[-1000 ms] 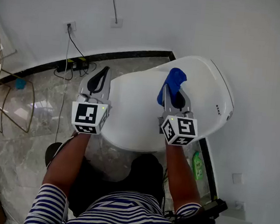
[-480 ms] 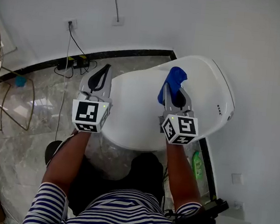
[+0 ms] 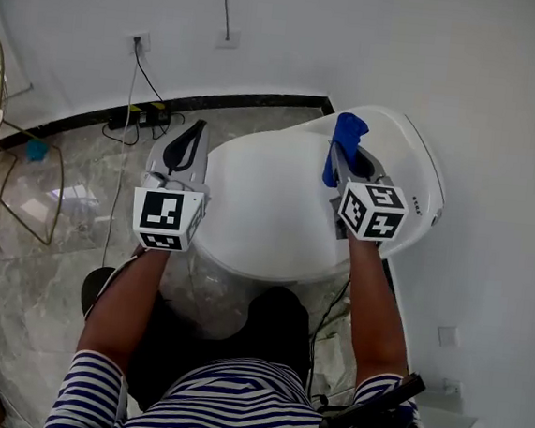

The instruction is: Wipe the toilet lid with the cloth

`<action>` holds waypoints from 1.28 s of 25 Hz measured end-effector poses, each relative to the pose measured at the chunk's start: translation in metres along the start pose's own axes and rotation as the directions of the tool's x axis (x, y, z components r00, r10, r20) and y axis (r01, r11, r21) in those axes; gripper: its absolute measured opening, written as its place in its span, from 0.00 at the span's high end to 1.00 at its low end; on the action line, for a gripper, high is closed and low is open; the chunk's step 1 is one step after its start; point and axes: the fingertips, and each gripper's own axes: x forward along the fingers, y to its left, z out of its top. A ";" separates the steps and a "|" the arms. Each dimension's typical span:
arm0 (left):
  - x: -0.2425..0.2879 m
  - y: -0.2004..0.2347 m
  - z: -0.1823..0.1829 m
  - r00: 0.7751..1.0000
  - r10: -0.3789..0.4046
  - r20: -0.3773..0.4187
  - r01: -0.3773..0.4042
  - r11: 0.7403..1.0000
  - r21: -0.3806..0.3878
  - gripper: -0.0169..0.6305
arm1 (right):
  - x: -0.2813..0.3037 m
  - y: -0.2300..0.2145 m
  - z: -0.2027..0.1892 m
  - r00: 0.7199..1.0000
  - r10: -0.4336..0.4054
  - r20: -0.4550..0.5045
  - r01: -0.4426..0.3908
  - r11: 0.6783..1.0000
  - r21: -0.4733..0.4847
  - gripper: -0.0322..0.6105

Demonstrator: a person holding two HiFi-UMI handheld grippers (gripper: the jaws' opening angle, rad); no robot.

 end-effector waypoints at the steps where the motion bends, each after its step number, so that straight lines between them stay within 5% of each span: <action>1: 0.000 0.000 0.001 1.000 -0.004 0.002 0.004 1.000 -0.002 0.97 | 0.009 -0.011 -0.004 0.998 0.005 -0.068 -0.005 1.000 0.004 0.85; 5: 0.002 -0.004 0.007 1.000 -0.025 0.018 0.025 1.000 -0.008 0.97 | 0.046 -0.051 -0.032 0.928 0.052 -0.369 -0.030 0.997 0.066 0.85; 11: 0.004 -0.004 0.012 0.998 -0.048 0.042 0.048 0.999 0.000 0.97 | 0.081 -0.074 -0.084 0.687 0.165 -0.708 -0.042 0.981 0.187 0.85; 14: 0.005 -0.003 0.010 0.998 -0.053 0.039 0.054 0.998 -0.013 0.97 | 0.091 -0.081 -0.098 0.609 0.186 -0.771 -0.022 0.976 0.218 0.85; 25: 0.007 0.000 0.005 0.999 -0.037 0.025 0.037 0.999 -0.021 0.97 | 0.112 -0.085 -0.126 0.446 0.157 -0.881 -0.005 0.985 0.174 0.86; 32: 0.007 0.008 0.008 0.999 -0.024 0.029 0.025 0.999 -0.022 0.97 | 0.115 -0.075 -0.126 0.400 0.166 -0.901 -0.023 0.985 0.171 0.86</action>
